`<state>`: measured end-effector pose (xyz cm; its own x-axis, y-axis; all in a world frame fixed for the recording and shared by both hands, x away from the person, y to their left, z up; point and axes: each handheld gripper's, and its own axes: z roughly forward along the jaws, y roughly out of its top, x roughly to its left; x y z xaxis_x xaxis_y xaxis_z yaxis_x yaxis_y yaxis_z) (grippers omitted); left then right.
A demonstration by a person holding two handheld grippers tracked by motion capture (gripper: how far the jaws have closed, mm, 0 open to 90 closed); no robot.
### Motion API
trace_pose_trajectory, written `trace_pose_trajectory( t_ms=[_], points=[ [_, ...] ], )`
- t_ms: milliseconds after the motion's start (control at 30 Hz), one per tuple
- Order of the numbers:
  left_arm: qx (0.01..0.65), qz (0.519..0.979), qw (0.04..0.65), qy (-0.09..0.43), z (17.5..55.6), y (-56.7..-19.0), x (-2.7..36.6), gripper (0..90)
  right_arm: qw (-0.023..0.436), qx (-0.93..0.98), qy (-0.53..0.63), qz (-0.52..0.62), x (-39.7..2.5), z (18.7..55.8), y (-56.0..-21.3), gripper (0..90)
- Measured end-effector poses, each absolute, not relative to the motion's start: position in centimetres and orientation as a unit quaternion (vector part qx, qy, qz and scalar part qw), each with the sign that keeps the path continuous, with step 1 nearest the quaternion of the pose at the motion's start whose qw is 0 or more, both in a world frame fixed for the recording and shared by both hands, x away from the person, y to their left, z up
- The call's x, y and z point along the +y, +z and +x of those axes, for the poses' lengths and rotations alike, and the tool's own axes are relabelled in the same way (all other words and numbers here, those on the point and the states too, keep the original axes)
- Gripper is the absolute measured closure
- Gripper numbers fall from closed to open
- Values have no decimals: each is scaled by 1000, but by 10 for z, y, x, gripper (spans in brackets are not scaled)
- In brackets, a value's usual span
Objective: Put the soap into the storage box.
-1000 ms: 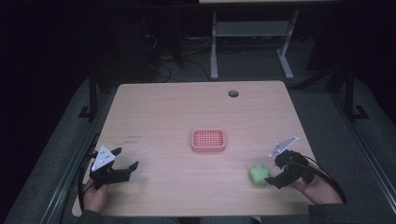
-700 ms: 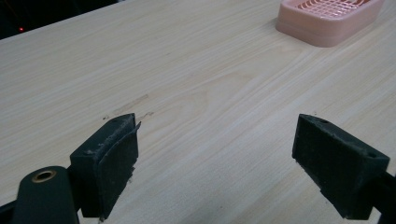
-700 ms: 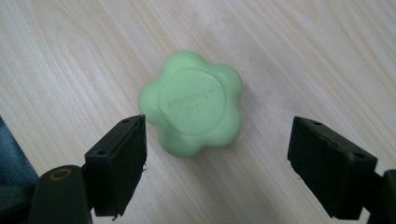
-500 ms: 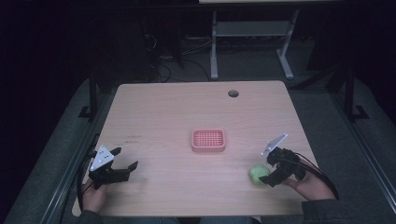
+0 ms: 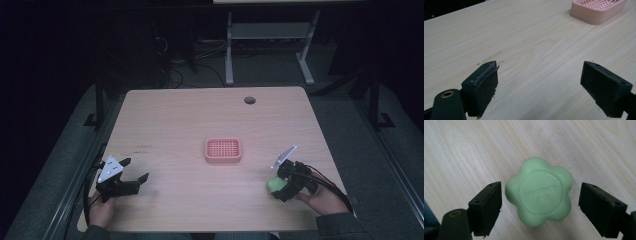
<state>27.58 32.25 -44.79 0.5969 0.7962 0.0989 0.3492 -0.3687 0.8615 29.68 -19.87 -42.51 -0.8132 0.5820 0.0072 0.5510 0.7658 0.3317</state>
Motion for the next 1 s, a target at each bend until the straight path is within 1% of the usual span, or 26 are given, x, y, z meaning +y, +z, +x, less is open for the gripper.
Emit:
trace_pose_trajectory(
  t_ms=[533, 1000],
  points=[
    [365, 786, 427, 259, 276, -449, 321, 142, 46, 941, 132, 307, -189, 301, -438, 184],
    [365, 786, 427, 258, 276, -448, 322, 141, 43, 941, 126, 312, -186, 302, -442, 221]
  ],
)
